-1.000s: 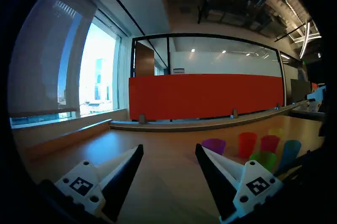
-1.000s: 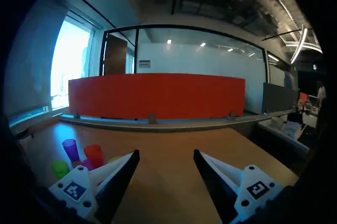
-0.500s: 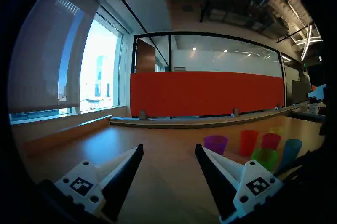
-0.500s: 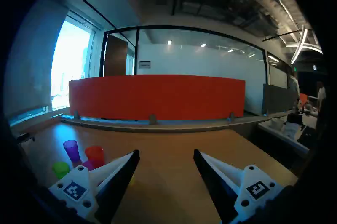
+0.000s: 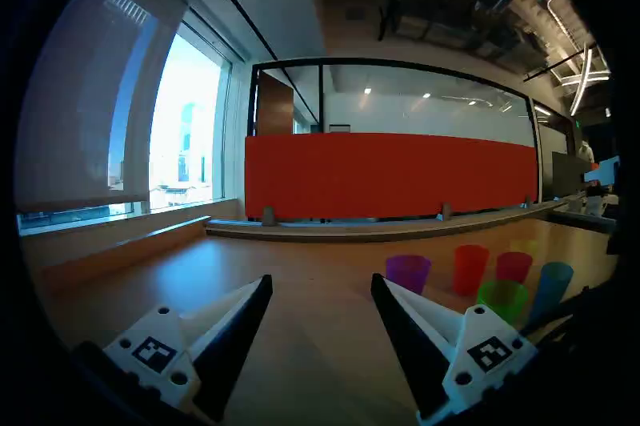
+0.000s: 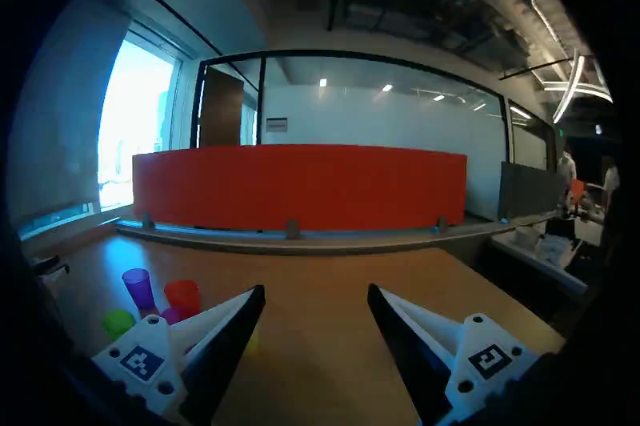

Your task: Pour water

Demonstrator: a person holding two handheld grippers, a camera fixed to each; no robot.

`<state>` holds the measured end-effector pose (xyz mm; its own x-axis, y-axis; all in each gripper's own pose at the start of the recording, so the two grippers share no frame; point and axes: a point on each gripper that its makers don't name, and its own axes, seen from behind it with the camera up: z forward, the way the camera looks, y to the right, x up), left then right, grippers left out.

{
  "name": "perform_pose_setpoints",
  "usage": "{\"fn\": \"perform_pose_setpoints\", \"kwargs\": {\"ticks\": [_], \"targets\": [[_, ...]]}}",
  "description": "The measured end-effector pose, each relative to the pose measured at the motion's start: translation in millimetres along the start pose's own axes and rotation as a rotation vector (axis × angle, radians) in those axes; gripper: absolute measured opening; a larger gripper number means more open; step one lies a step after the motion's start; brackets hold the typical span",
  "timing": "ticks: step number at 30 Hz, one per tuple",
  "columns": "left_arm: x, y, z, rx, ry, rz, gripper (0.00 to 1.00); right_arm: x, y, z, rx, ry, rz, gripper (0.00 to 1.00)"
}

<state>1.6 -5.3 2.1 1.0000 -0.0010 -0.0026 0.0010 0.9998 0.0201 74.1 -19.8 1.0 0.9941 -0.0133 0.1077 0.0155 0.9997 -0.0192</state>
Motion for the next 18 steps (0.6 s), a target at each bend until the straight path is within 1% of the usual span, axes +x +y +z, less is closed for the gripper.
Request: {"fn": "perform_pose_setpoints", "kwargs": {"ticks": [6,18], "targets": [[-0.7,0.1,-0.6,0.001,-0.001,0.0,0.92,1.9,-2.0,-0.2,0.002,0.001,-0.002,1.0],[-1.7,0.3,-1.3,-0.001,-0.002,0.0,0.92,-2.0,1.4,-2.0,0.005,0.003,-0.001,1.0]]}}
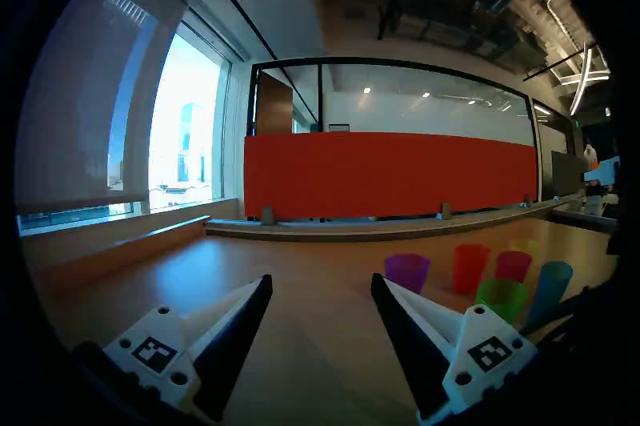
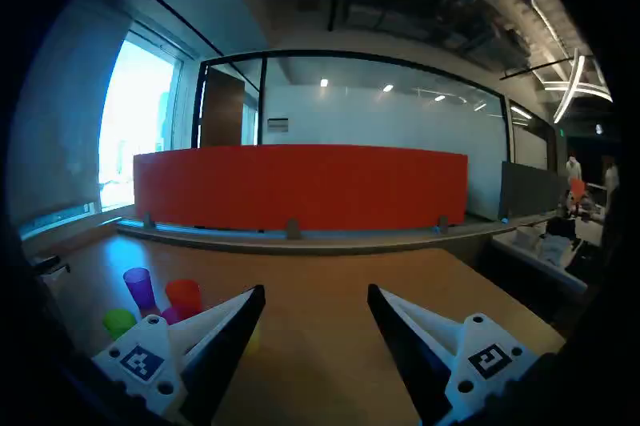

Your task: Pour water

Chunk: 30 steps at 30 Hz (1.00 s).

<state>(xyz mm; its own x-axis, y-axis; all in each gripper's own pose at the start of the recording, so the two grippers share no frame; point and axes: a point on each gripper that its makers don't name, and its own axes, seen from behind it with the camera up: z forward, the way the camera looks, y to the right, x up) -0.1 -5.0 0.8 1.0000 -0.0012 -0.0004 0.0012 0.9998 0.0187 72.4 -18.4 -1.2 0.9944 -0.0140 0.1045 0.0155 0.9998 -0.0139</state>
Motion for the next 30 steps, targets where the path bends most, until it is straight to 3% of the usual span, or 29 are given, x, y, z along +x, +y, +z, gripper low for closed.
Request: {"fn": "perform_pose_setpoints", "kwargs": {"ticks": [15,23,30], "targets": [[0.0,-0.8,0.3,0.0,-0.001,0.001,0.92,19.8,18.9,-9.3,-0.015,0.097,-0.027,1.0],[0.1,-0.4,-0.1,0.0,-0.001,0.001,0.92,10.4,12.7,-9.6,-0.004,0.129,-0.044,1.0],[-0.1,-0.1,-0.1,0.0,-0.001,0.001,0.92,-9.8,9.7,-3.7,0.001,0.143,-0.023,1.0]]}}
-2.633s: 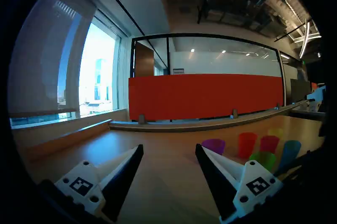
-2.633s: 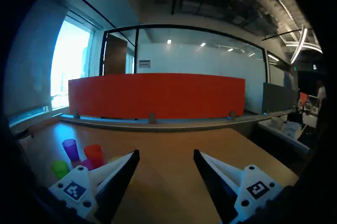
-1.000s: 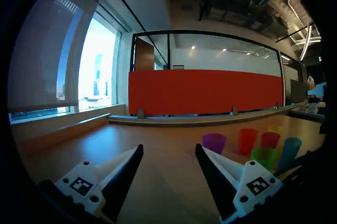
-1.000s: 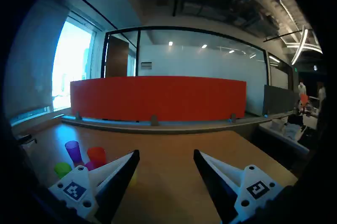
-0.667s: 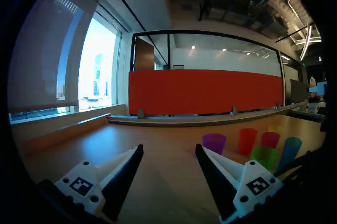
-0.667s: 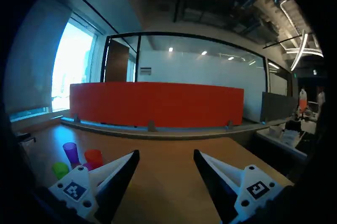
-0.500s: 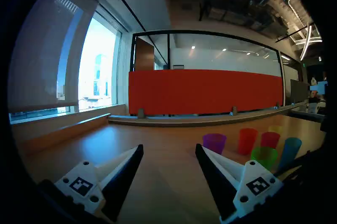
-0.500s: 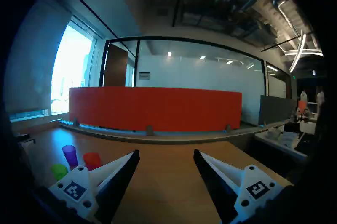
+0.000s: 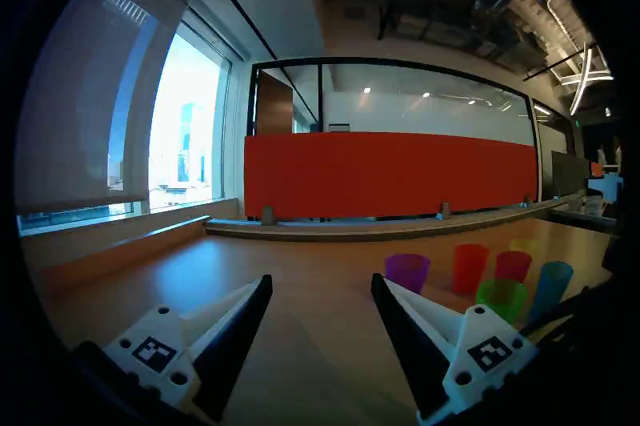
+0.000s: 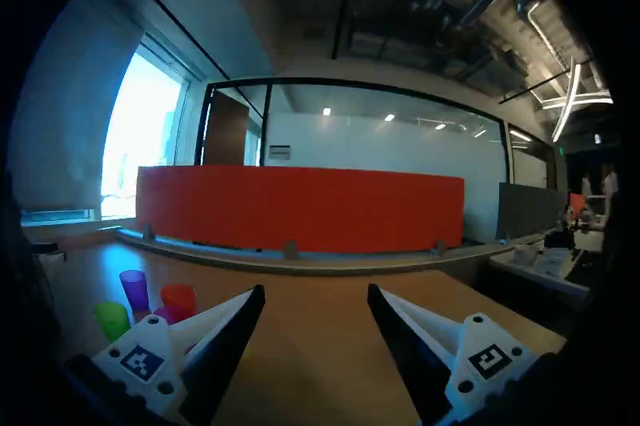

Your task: Pour water

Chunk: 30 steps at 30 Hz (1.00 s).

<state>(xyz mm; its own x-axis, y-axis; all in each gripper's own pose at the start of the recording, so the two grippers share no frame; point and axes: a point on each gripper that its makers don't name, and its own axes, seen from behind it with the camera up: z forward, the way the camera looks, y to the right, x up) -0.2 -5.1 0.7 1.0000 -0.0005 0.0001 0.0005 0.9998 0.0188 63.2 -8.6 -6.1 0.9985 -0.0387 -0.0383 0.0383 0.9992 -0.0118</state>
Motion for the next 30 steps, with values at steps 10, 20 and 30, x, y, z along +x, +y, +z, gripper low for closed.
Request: {"fn": "perform_pose_setpoints", "kwargs": {"ticks": [10,20,30], "targets": [[-0.1,0.2,0.2,0.0,0.0,0.0,0.92,-23.5,9.4,3.4,-0.003,0.015,0.062,1.0],[-0.1,0.2,-0.4,0.0,0.0,0.0,0.92,-39.7,10.5,5.3,-0.003,0.011,0.032,1.0],[0.1,0.0,-0.2,0.0,0.0,0.0,0.92,-57.0,18.1,7.5,-0.012,-0.013,0.066,1.0]]}}
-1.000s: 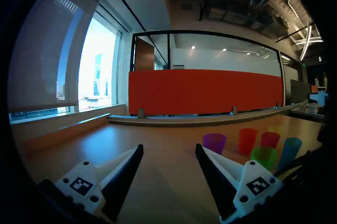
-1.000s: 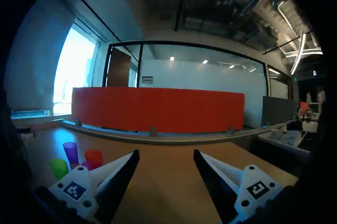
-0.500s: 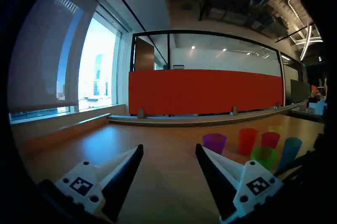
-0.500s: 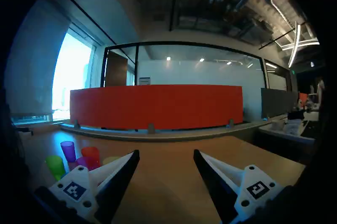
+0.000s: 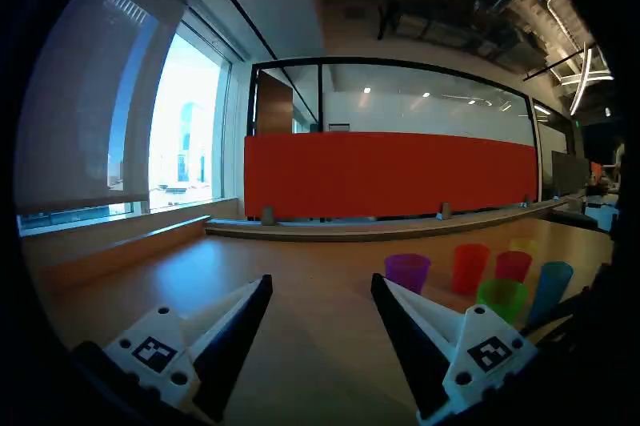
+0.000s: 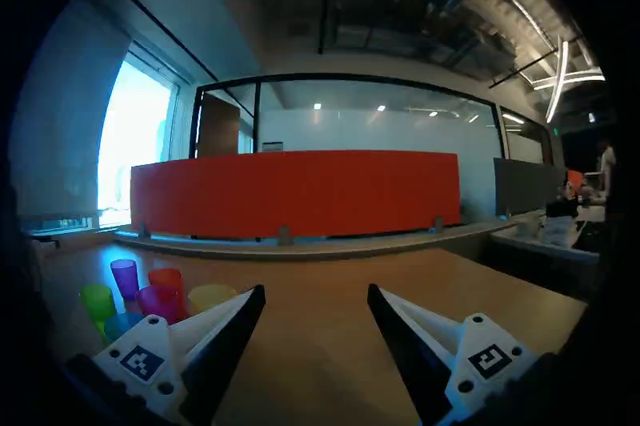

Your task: Pour water

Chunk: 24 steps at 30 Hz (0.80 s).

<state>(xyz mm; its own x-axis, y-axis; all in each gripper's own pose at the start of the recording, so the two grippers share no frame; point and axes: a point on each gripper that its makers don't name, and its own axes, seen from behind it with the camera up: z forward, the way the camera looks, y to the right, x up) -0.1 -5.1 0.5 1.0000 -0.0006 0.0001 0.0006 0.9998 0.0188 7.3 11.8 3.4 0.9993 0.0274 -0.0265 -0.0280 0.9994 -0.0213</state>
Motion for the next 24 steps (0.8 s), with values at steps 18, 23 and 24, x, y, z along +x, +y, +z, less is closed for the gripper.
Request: {"fn": "perform_pose_setpoints", "kwargs": {"ticks": [18,23,24], "targets": [[-0.1,0.1,0.2,0.0,0.0,0.0,0.92,-7.0,-0.8,2.7,-0.002,-0.024,-0.029,0.99],[-0.1,0.1,0.0,0.0,0.0,0.0,0.92,-6.6,-1.9,0.9,0.0,-0.025,-0.029,0.99],[-0.1,0.1,0.0,0.0,0.0,0.0,0.92,-6.5,-2.3,0.4,0.001,-0.025,-0.029,0.99]]}}
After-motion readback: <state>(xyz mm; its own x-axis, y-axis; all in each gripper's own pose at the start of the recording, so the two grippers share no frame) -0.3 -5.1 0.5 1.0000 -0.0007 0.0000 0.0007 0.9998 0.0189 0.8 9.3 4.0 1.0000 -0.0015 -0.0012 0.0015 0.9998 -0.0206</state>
